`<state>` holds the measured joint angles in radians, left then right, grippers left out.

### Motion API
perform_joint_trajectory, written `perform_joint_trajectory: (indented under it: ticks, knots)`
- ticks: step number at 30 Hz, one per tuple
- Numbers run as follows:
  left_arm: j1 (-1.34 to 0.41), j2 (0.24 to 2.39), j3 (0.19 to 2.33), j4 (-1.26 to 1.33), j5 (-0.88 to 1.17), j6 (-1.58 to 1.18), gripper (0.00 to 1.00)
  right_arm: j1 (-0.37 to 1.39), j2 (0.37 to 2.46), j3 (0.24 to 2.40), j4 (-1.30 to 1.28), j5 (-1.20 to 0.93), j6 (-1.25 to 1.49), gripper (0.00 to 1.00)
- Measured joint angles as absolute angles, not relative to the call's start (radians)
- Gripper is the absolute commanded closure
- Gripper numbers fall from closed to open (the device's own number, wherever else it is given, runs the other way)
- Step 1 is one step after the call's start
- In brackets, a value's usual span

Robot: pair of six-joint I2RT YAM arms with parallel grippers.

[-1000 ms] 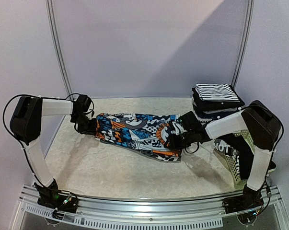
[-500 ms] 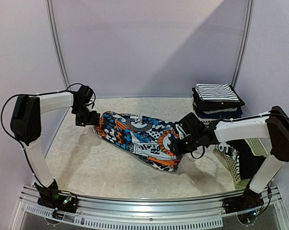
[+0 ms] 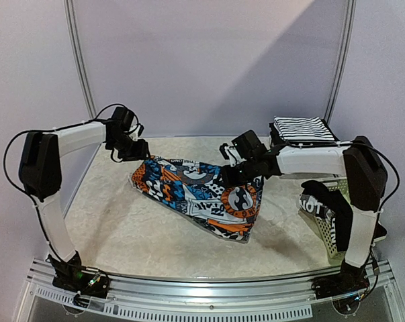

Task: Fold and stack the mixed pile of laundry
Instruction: Smooth out the rectangle-folded shorts at the center of the board.

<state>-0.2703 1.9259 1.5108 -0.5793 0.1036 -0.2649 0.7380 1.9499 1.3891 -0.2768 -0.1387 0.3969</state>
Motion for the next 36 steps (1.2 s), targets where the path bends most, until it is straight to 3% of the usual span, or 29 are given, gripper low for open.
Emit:
perform_joint_trajectory:
  ticks: [11,16,22,28,33,35,36]
  knots:
    - [-0.279,2.211,1.638,-0.561,0.134,-0.297,0.47,0.569,2.155,1.453,-0.277,-0.267,0.373,0.63]
    - [-0.28,2.199,1.608,-0.535,0.074,-0.344,0.46,0.527,2.179,1.482,-0.273,-0.291,0.357,0.63]
    - [-0.287,2.074,1.4,-0.472,-0.043,-0.426,0.45,0.482,2.181,1.491,-0.284,-0.29,0.331,0.63]
    - [-0.295,1.954,1.251,-0.471,-0.085,-0.479,0.35,0.463,2.204,1.558,-0.347,-0.287,0.306,0.62]
    - [-0.311,1.872,1.227,-0.493,-0.111,-0.465,0.15,0.479,2.215,1.619,-0.395,-0.291,0.278,0.61]
    - [-0.316,1.821,1.219,-0.493,-0.13,-0.449,0.02,0.497,2.215,1.652,-0.416,-0.29,0.255,0.59]
    - [-0.316,1.787,1.21,-0.492,-0.145,-0.443,0.01,0.509,2.215,1.67,-0.425,-0.29,0.242,0.59]
